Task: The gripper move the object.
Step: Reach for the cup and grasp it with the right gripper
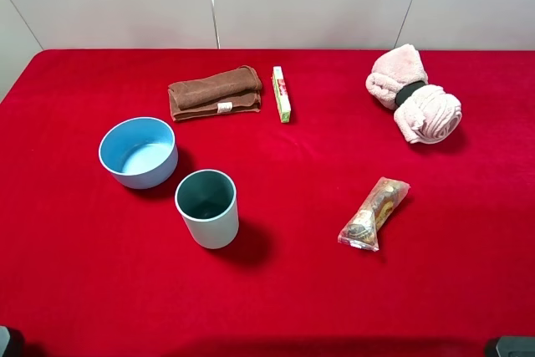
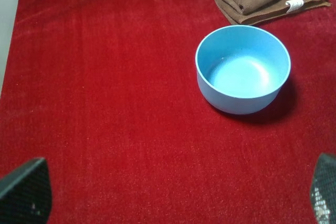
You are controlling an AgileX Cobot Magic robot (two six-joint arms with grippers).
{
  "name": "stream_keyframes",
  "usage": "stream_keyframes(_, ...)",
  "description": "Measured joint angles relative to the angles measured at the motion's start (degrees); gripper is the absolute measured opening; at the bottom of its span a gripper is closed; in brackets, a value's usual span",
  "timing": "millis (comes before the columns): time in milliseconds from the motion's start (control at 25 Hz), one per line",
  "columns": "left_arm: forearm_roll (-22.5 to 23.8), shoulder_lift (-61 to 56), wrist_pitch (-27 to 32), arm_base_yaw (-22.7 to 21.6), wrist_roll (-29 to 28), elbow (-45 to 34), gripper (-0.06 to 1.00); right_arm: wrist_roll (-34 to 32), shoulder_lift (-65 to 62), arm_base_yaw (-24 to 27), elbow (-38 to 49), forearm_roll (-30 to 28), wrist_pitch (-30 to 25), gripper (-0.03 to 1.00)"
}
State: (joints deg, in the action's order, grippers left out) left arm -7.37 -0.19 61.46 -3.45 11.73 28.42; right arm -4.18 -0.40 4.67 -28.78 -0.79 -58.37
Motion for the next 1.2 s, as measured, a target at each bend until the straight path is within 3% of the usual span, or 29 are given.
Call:
stream_keyframes(960, 0.0, 0.0, 0.0, 0.0, 0.0, 0.0, 0.98, 0.12, 0.0, 0.0, 0.0, 0.79, 0.0, 0.69)
stream_keyframes(1200, 0.0, 0.0, 0.0, 0.0, 0.0, 0.0, 0.98, 3.53, 0.0, 0.0, -0.31, 2.66, 0.65, 0.69)
